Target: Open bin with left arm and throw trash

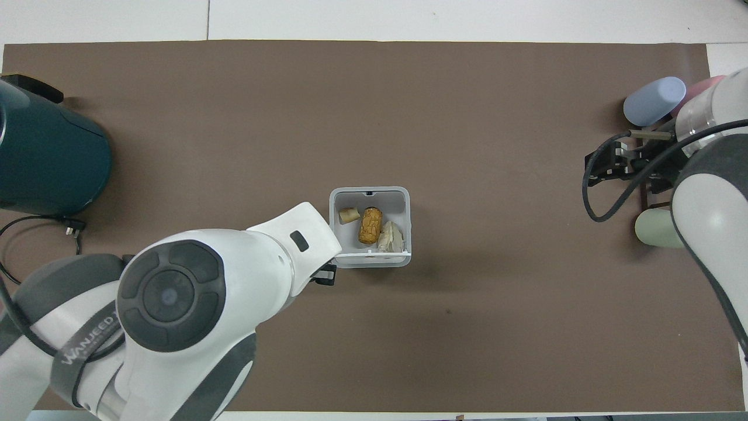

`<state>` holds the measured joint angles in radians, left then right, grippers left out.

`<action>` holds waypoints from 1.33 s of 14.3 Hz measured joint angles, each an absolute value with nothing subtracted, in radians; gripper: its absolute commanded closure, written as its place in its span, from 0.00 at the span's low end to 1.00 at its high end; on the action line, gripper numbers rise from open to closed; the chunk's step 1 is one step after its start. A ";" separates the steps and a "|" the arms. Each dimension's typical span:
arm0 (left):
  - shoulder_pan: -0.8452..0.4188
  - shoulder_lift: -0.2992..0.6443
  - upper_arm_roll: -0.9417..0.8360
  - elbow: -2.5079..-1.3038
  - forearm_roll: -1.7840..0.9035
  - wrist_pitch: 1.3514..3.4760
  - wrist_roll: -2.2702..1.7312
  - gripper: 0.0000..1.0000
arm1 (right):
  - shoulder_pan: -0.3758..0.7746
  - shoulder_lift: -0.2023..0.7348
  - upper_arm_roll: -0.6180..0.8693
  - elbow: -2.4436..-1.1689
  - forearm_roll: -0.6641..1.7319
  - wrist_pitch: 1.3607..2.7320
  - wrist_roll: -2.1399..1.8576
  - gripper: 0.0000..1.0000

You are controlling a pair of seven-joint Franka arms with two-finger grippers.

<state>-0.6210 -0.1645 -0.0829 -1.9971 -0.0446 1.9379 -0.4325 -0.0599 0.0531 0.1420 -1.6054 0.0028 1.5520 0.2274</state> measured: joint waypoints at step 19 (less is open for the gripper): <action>-0.071 -0.016 -0.040 -1.559 -0.048 1.625 -0.039 0.00 | -0.058 -0.025 0.106 -1.666 0.002 1.574 0.189 0.00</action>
<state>-0.0714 -0.0159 -0.0403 -1.5593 -0.0477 1.6253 -0.0388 -0.0578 -0.0255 0.1058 -1.6661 0.0021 1.5737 0.1893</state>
